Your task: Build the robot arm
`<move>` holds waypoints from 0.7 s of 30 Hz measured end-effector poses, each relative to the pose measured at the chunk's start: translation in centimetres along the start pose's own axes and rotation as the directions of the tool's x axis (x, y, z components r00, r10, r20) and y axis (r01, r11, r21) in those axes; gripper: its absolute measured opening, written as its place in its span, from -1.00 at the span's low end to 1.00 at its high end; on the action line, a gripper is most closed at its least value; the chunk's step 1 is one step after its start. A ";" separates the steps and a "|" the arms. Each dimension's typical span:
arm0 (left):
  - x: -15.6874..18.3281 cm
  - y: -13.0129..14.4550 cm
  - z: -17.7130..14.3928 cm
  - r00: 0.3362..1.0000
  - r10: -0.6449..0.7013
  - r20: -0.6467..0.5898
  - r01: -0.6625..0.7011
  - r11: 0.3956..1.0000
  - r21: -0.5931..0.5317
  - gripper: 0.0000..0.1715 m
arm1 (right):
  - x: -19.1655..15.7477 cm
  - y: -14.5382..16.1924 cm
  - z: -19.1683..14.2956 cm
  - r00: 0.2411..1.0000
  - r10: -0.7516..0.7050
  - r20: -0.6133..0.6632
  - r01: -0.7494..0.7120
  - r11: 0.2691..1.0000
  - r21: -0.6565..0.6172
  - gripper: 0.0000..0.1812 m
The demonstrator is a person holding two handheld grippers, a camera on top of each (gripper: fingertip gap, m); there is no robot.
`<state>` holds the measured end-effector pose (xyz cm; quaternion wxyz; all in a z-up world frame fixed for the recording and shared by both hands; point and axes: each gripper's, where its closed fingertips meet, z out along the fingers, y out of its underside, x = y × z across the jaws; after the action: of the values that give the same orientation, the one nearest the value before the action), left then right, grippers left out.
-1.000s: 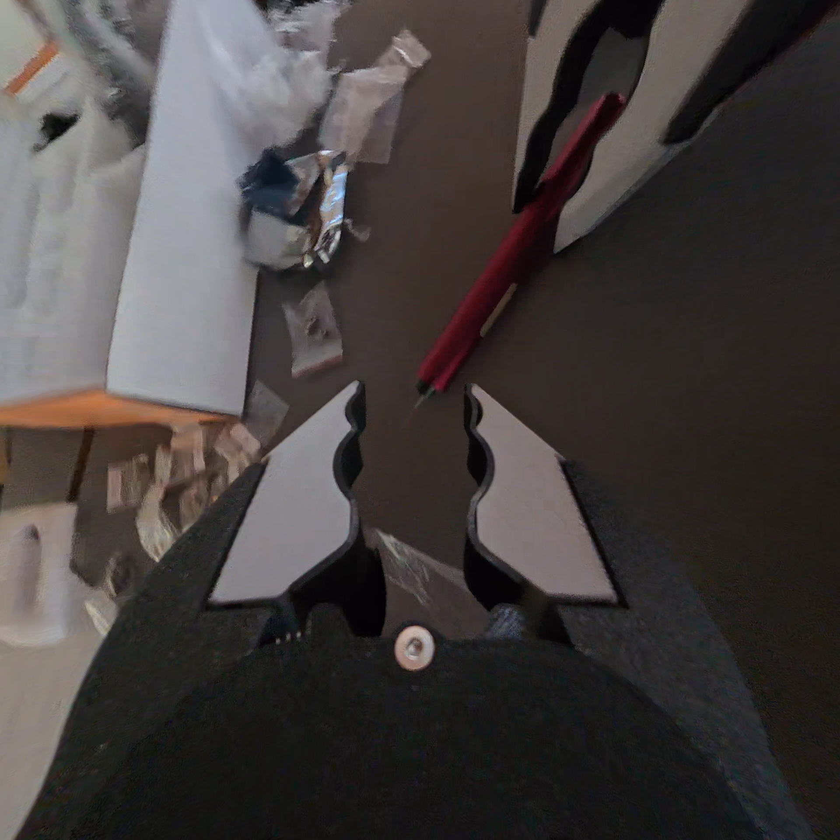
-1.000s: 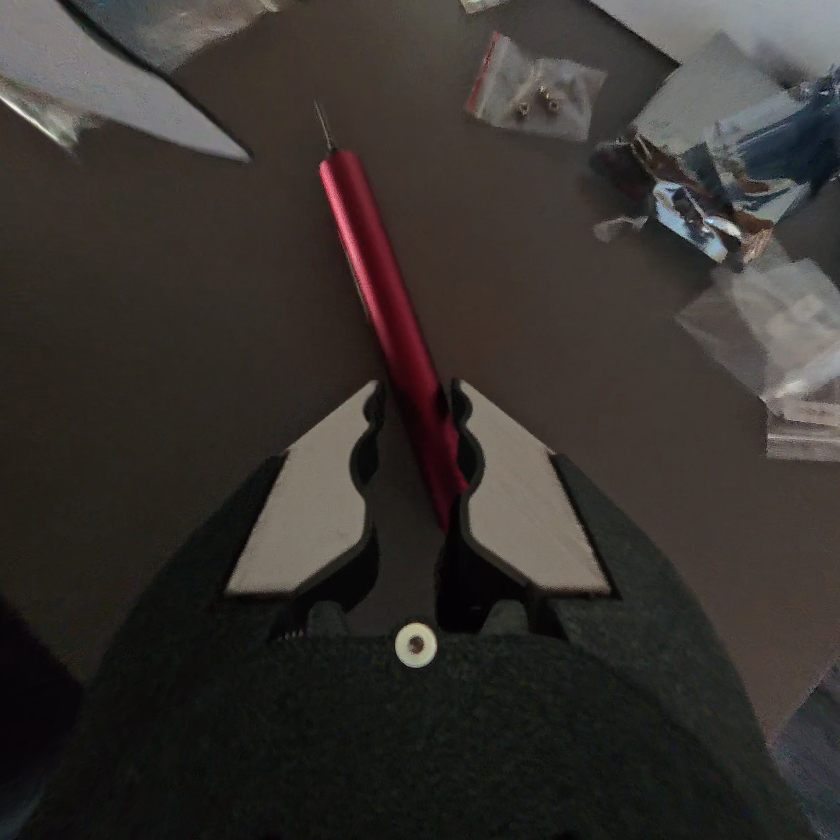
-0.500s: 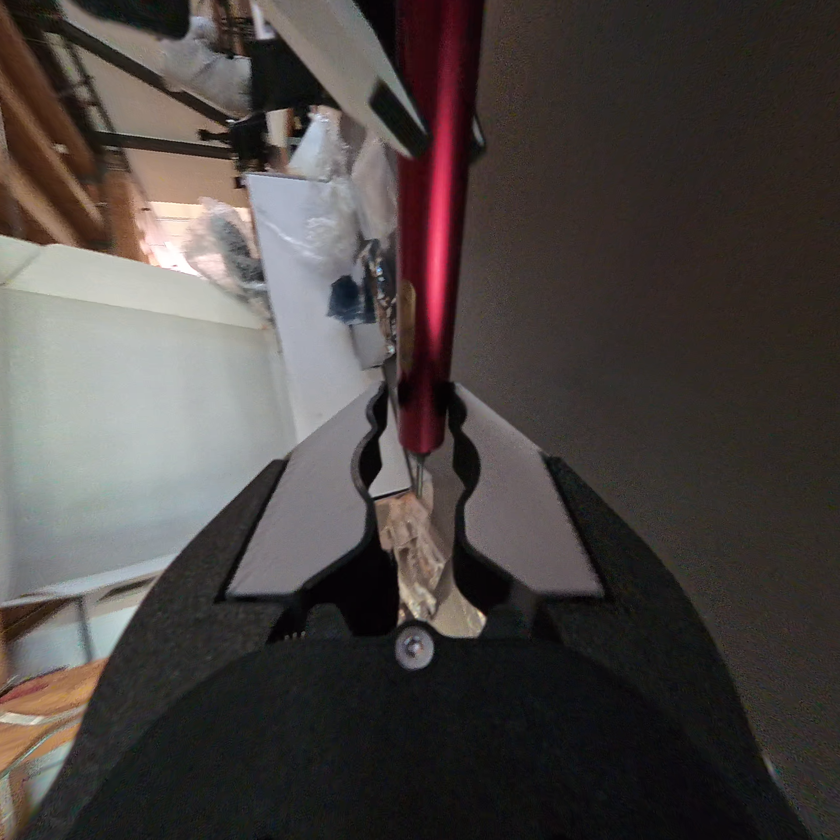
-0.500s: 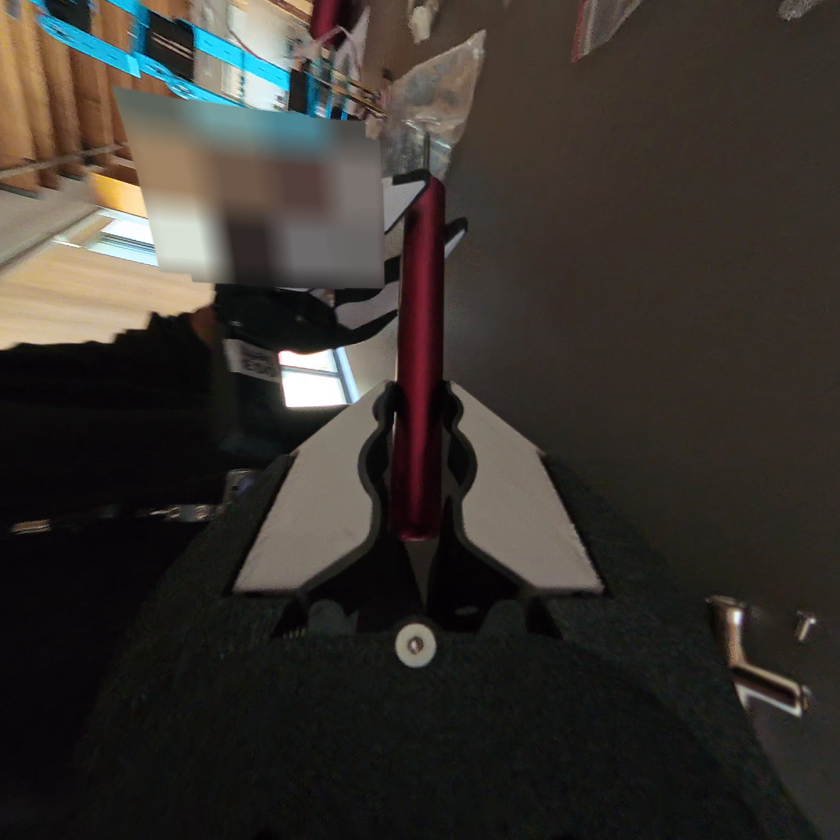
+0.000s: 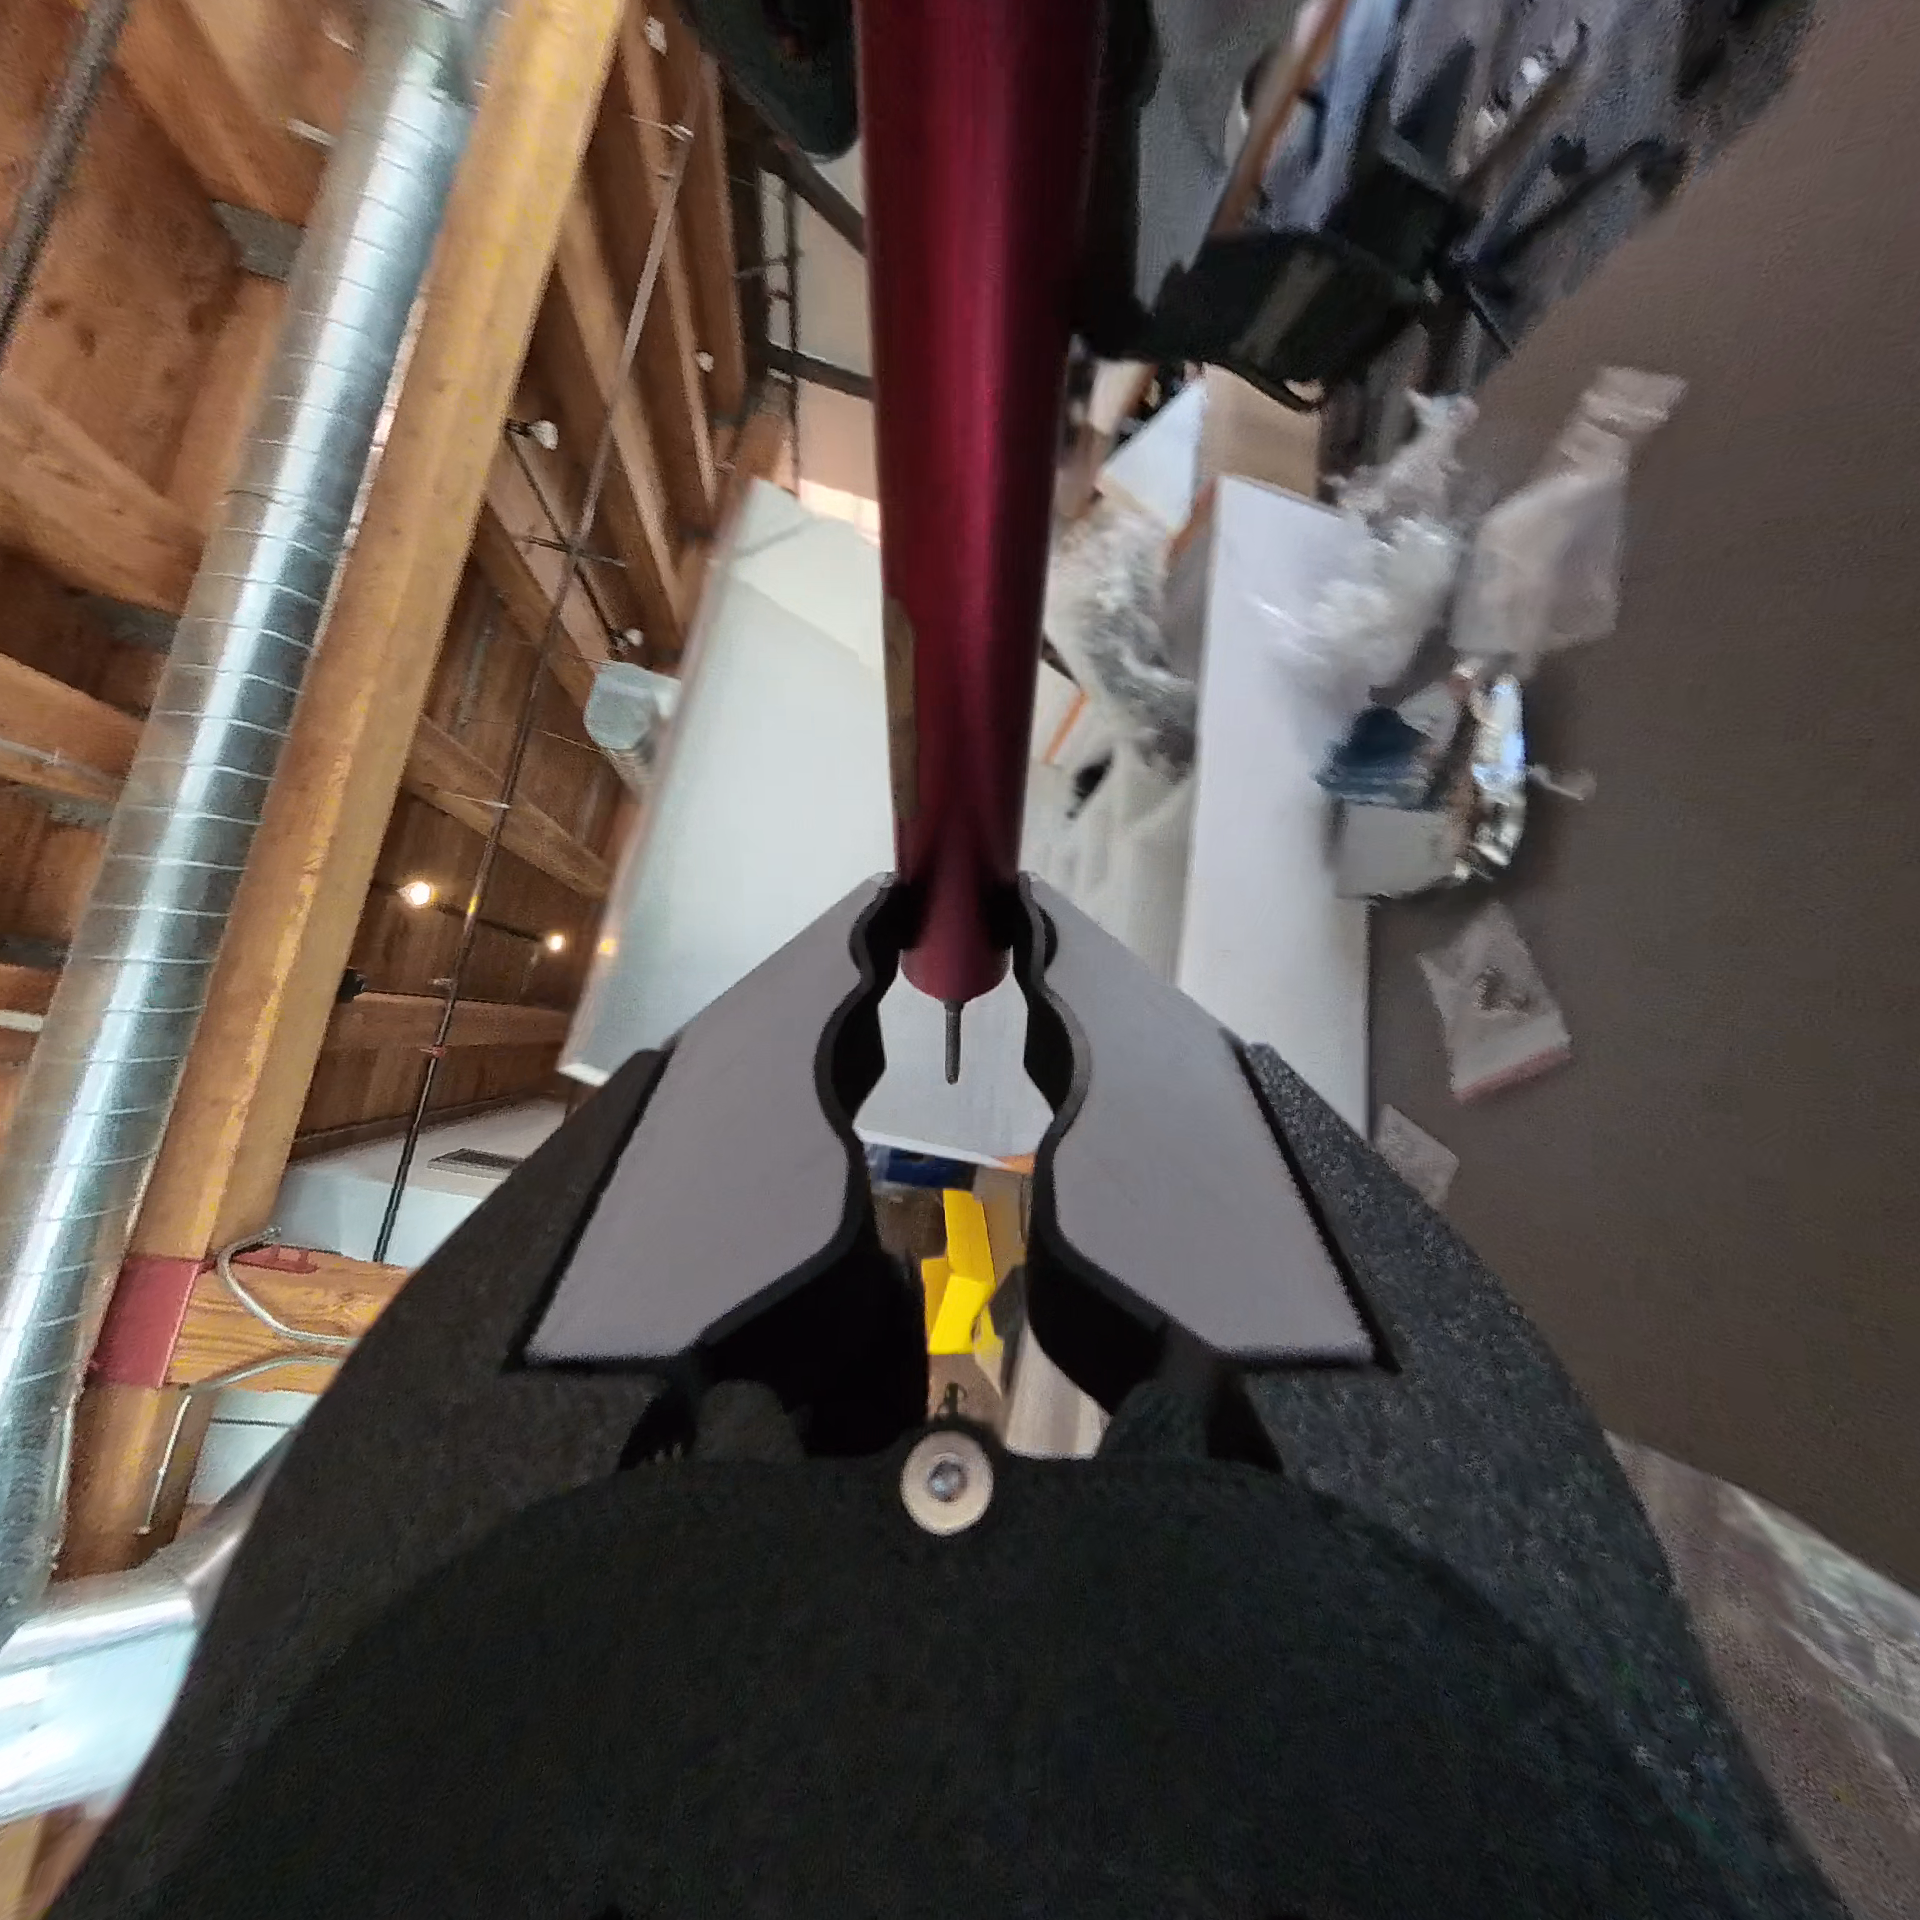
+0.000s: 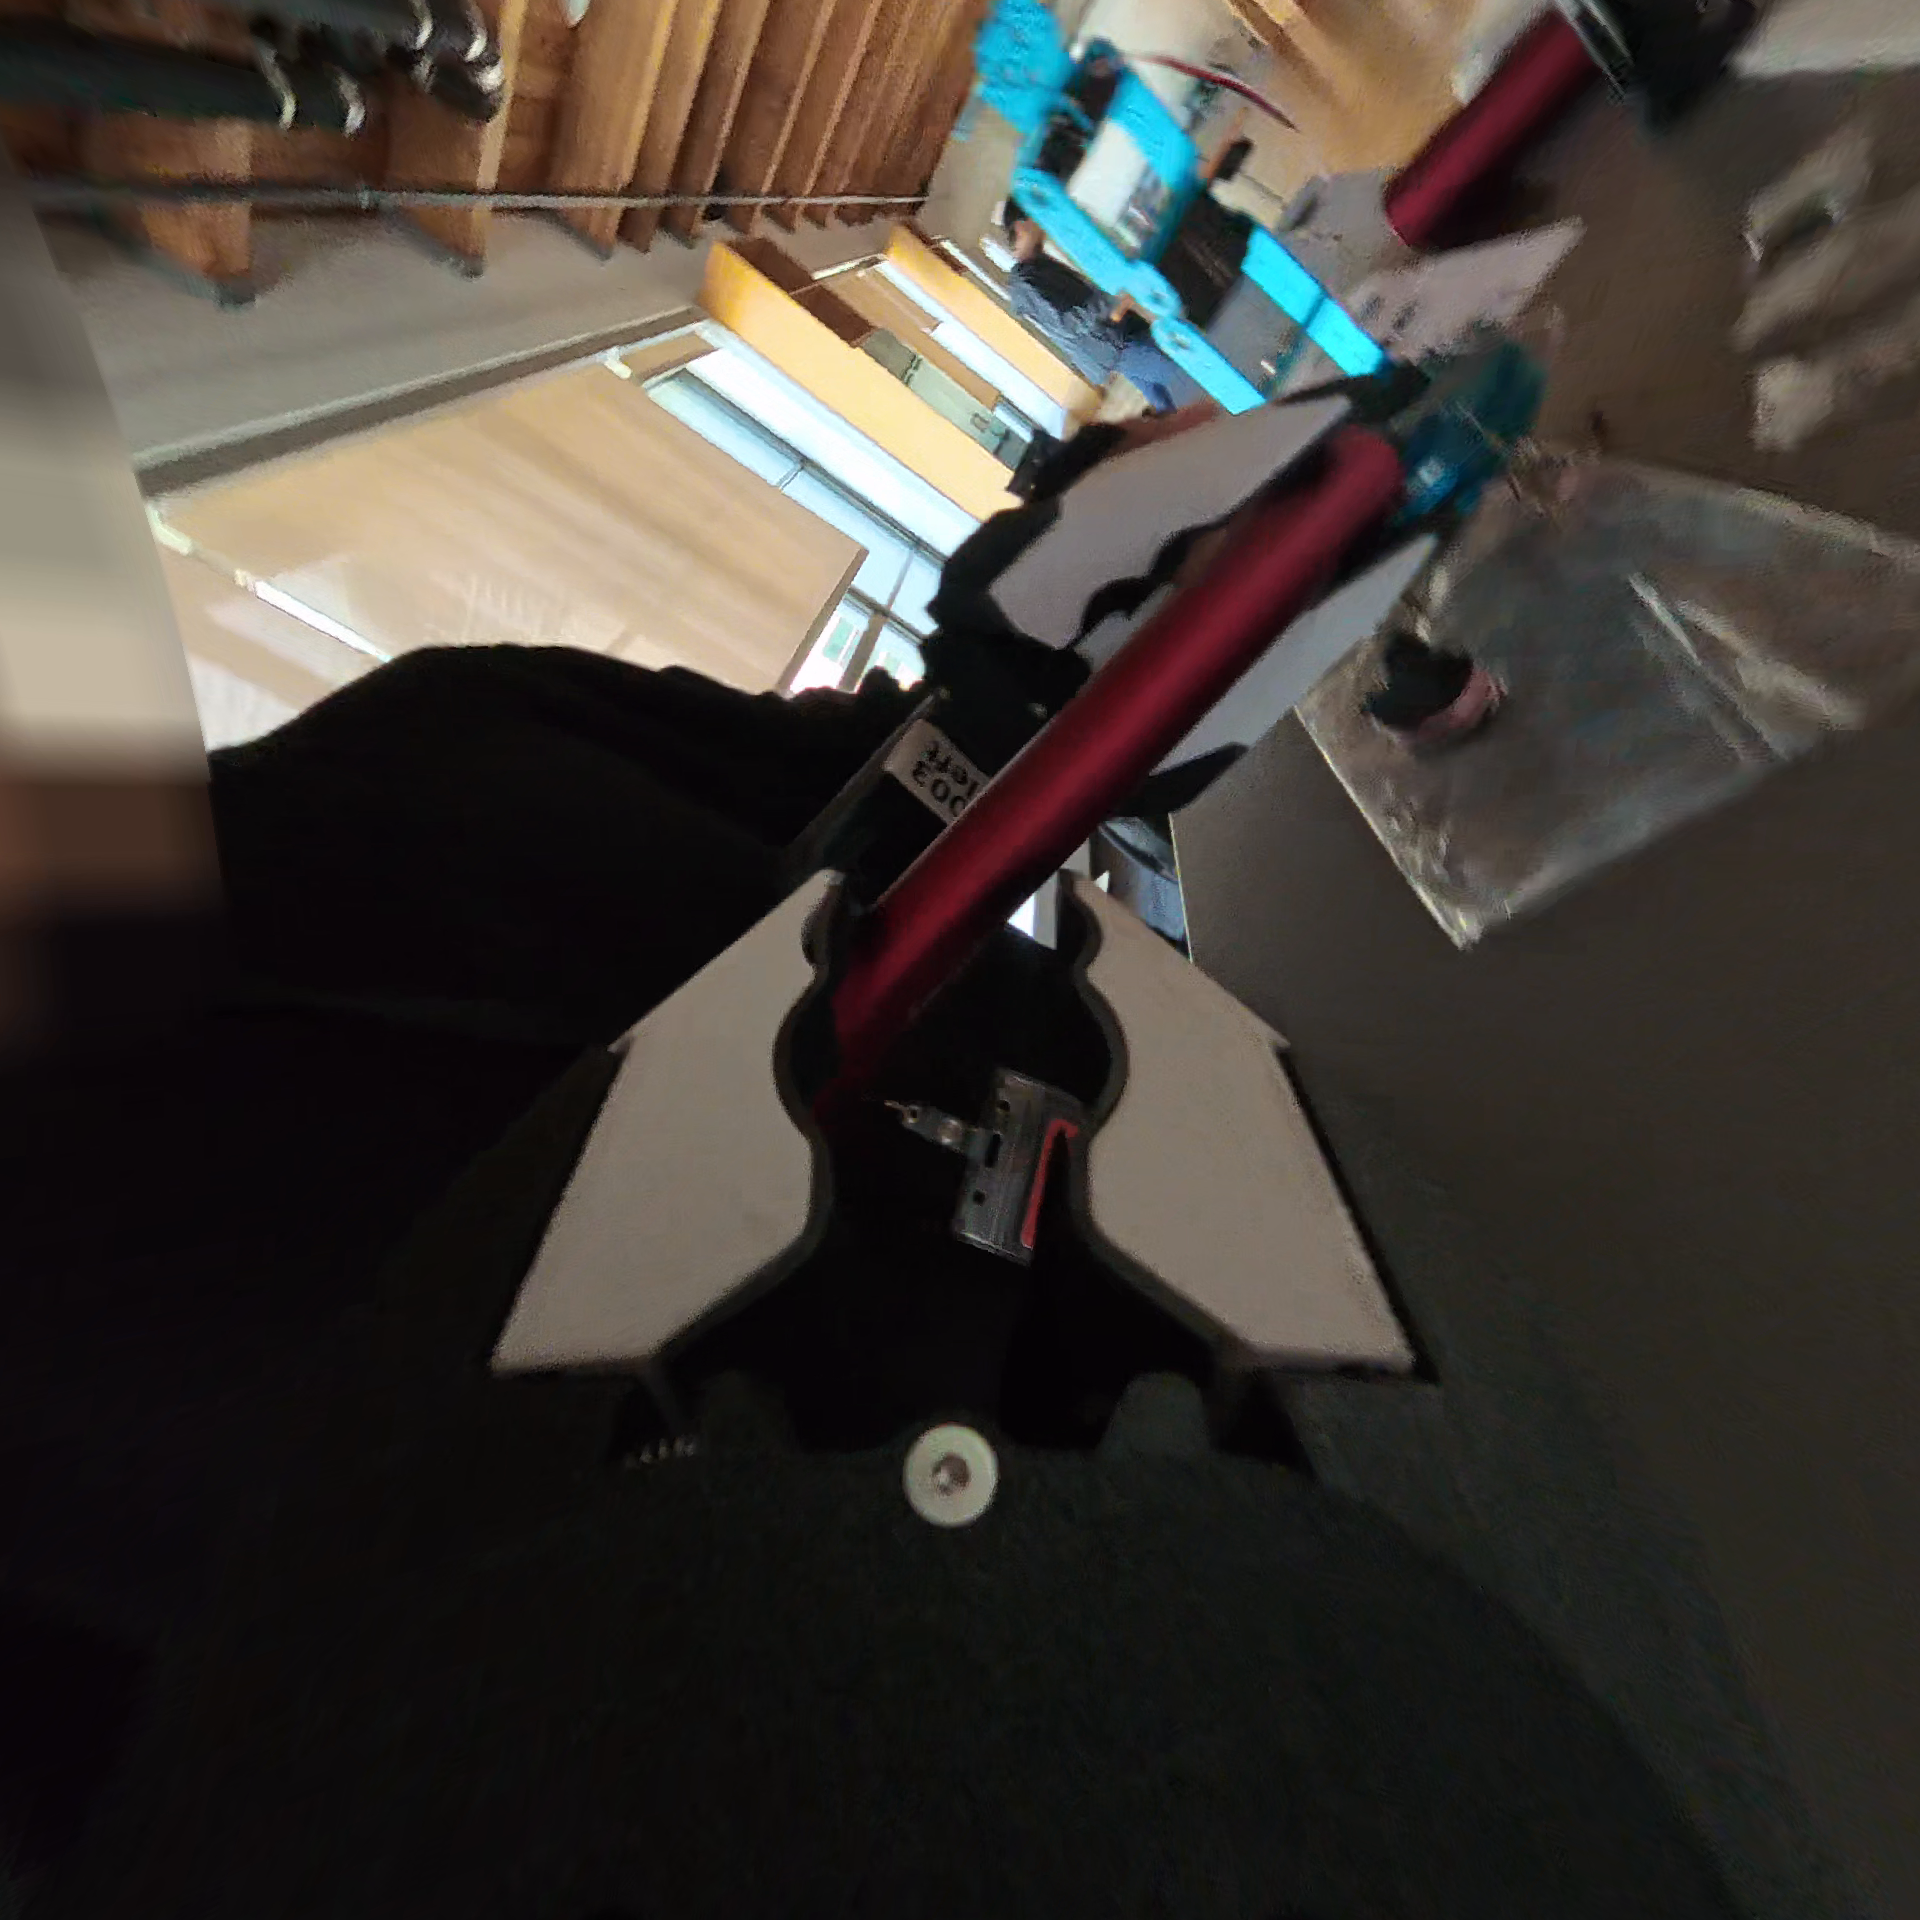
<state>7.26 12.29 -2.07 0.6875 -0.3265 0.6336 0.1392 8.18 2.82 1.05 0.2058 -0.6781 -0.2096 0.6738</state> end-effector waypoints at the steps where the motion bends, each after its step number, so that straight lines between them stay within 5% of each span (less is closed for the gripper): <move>1: -1.3 -0.1 -0.5 1.000 -0.021 0.021 0.020 1.000 0.021 -0.76 | -1.3 -0.6 0.6 0.998 -0.061 0.015 0.061 0.998 -0.005 -0.53; 6: -6.1 0.6 -3.1 0.995 -0.073 0.069 0.067 0.994 0.085 -0.76 | -6.1 -4.3 2.6 0.935 -0.347 0.066 0.340 0.935 0.097 -0.44; 9: -8.0 2.0 -4.8 0.988 -0.125 0.087 0.117 0.989 0.087 -0.77 | -9.1 -6.8 2.3 0.868 -0.488 0.087 0.458 0.857 0.234 -0.68; 12: -9.3 3.2 -6.4 0.985 -0.135 0.106 0.126 0.989 0.083 -0.76 | -8.7 -8.8 2.2 0.798 -0.596 -0.086 0.595 0.759 0.264 -0.68; 14: -9.8 3.7 -7.3 0.978 -0.198 0.071 0.192 0.977 0.093 -0.77 | -6.4 -10.6 1.6 0.617 -0.706 -0.349 0.783 0.594 0.182 -0.62; 16: -10.1 3.9 -8.1 0.960 -0.279 0.002 0.278 0.955 0.104 -0.77 | -3.1 -11.3 1.3 0.312 -0.773 -0.552 0.903 0.423 -0.082 -0.55; 18: -10.3 3.9 -8.9 0.936 -0.341 -0.084 0.348 0.932 0.104 -0.76 | -1.2 -9.8 3.6 0.054 -0.862 -0.503 0.899 0.261 -0.351 -0.41; 21: -10.3 3.5 -10.2 0.906 -0.369 -0.206 0.395 0.913 0.103 -0.76 | -2.4 -8.1 9.2 -0.247 -0.888 -0.388 0.862 -0.018 -0.507 -0.39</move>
<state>-4.47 10.79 7.06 0.6622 -0.4059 0.6255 -0.0744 -1.13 8.12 7.47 0.6645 -0.4985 -0.5557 0.0326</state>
